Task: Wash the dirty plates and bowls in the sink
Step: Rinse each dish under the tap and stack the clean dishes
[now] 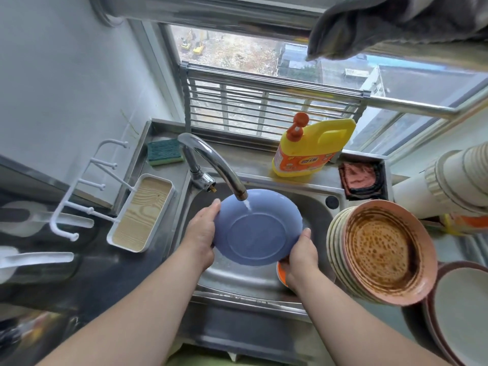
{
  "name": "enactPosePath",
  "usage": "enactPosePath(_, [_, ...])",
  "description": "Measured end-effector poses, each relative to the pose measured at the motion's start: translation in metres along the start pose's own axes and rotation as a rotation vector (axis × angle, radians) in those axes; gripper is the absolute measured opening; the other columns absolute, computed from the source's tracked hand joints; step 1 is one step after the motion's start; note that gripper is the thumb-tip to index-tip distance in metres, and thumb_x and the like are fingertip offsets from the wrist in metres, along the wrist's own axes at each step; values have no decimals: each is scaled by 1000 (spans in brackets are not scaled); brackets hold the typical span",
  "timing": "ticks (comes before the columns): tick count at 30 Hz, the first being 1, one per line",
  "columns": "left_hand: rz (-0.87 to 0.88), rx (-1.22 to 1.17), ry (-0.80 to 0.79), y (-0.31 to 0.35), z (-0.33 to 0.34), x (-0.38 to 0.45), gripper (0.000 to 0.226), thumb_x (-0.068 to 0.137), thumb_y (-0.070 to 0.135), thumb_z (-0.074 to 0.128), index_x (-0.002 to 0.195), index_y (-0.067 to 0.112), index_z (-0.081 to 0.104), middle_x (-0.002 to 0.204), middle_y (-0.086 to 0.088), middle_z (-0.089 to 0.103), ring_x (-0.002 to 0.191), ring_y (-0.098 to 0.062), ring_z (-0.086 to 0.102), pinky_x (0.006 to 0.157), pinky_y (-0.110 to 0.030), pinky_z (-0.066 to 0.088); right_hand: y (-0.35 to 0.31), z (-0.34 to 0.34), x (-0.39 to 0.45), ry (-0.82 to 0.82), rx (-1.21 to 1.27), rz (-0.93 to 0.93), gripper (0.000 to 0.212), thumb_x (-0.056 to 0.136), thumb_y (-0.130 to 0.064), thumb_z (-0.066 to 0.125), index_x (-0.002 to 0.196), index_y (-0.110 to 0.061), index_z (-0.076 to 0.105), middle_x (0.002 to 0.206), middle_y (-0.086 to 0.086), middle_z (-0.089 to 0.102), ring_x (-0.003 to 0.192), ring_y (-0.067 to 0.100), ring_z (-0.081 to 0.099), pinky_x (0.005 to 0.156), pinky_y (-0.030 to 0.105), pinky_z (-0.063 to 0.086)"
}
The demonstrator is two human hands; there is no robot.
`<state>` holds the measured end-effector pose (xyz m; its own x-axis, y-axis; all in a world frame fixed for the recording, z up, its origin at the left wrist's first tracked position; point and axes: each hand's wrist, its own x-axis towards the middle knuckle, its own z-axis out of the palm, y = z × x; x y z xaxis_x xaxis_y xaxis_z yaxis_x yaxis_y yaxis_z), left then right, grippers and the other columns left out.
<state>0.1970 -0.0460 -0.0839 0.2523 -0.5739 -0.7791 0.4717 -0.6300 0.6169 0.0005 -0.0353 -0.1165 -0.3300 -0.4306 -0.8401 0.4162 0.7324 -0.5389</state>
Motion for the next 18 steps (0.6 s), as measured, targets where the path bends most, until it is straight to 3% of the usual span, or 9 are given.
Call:
enactPosePath(3, [169, 193, -32, 6, 13, -2, 29, 97, 42, 73, 78, 20, 71, 75, 1, 66, 68, -15, 54, 62, -27, 42, 4, -6, 17, -22, 161, 272, 46, 101, -68, 44, 113, -29, 64, 120, 6, 73, 111, 37, 69, 100, 63, 54])
enactPosePath(5, [266, 297, -102, 9, 19, -4, 32, 94, 41, 75, 70, 20, 71, 72, 0, 61, 69, -16, 48, 64, -30, 38, 3, -9, 20, -38, 187, 345, 55, 99, -73, 41, 121, -29, 64, 122, 9, 72, 111, 41, 67, 98, 67, 52])
enactPosePath(10, [310, 370, -252, 7, 24, -11, 34, 100, 41, 67, 90, 9, 73, 83, -5, 68, 80, -19, 57, 75, -36, 48, -5, -12, 21, -28, 91, 401, 59, 93, -72, 45, 119, -26, 72, 110, 10, 79, 102, 43, 74, 94, 65, 54])
enactPosePath(13, [196, 256, -175, 6, 19, -8, 34, 105, 39, 60, 97, 8, 72, 89, -8, 73, 83, -24, 63, 79, -39, 53, -13, -9, 19, -63, -9, 345, 61, 96, -73, 47, 117, -21, 74, 103, 10, 81, 96, 39, 77, 95, 58, 58])
enactPosePath(16, [-42, 60, -63, 3, -1, 0, 40, 112, 41, 47, 122, 11, 72, 111, -11, 79, 101, -27, 75, 87, -43, 61, -26, 5, 6, -52, -151, 159, 49, 104, -59, 50, 112, -14, 70, 102, 9, 79, 95, 35, 75, 97, 52, 59])
enactPosePath(18, [-165, -31, 10, -1, -18, 2, 44, 113, 40, 43, 126, 8, 70, 111, -13, 79, 103, -29, 75, 80, -42, 60, -30, 15, 12, -105, -179, 101, 44, 103, -52, 55, 117, -13, 70, 108, 9, 78, 97, 34, 75, 96, 53, 59])
